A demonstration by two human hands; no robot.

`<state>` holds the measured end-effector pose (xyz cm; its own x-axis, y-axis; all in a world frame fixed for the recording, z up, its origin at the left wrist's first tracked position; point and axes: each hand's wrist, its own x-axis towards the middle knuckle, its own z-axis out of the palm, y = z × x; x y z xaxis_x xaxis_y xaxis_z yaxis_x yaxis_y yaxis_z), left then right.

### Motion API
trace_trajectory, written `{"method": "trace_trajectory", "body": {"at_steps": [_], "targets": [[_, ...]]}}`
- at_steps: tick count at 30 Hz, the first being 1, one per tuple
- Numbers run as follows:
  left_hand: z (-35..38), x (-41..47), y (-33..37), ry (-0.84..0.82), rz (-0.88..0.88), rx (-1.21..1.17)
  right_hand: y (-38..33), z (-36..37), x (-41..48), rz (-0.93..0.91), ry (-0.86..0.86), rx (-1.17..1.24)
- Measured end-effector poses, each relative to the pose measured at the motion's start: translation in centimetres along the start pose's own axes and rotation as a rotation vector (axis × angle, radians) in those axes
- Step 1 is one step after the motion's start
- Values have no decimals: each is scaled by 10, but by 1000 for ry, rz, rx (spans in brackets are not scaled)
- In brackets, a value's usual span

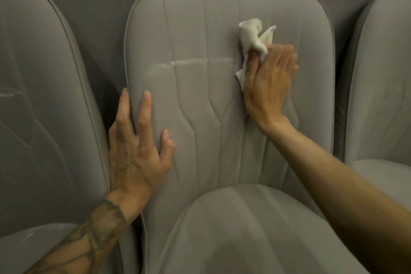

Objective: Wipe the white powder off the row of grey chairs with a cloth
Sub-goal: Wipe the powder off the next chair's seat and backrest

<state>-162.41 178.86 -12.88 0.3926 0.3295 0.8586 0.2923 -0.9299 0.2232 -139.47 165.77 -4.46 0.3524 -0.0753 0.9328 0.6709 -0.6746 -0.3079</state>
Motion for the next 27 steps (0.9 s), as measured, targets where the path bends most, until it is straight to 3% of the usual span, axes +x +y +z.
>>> {"method": "trace_trajectory", "body": {"at_steps": [5, 7, 13, 16, 20, 27], "targets": [[0, 1, -1, 8, 8, 12, 30, -19, -99, -145, -253, 39], [-1, 0, 0, -5, 4, 2, 38, -23, -100, -227, -303, 48], [0, 0, -1, 4, 14, 6, 17, -6, -32, -61, -56, 29], [0, 1, -2, 10, 19, 12, 29, -11, -98, -76, -146, 12], [-1, 1, -1, 0, 10, 3, 51, -25, -165, -241, -348, 75], [-1, 0, -1, 11, 24, 13, 38, -8, -146, -132, -153, 111]]}}
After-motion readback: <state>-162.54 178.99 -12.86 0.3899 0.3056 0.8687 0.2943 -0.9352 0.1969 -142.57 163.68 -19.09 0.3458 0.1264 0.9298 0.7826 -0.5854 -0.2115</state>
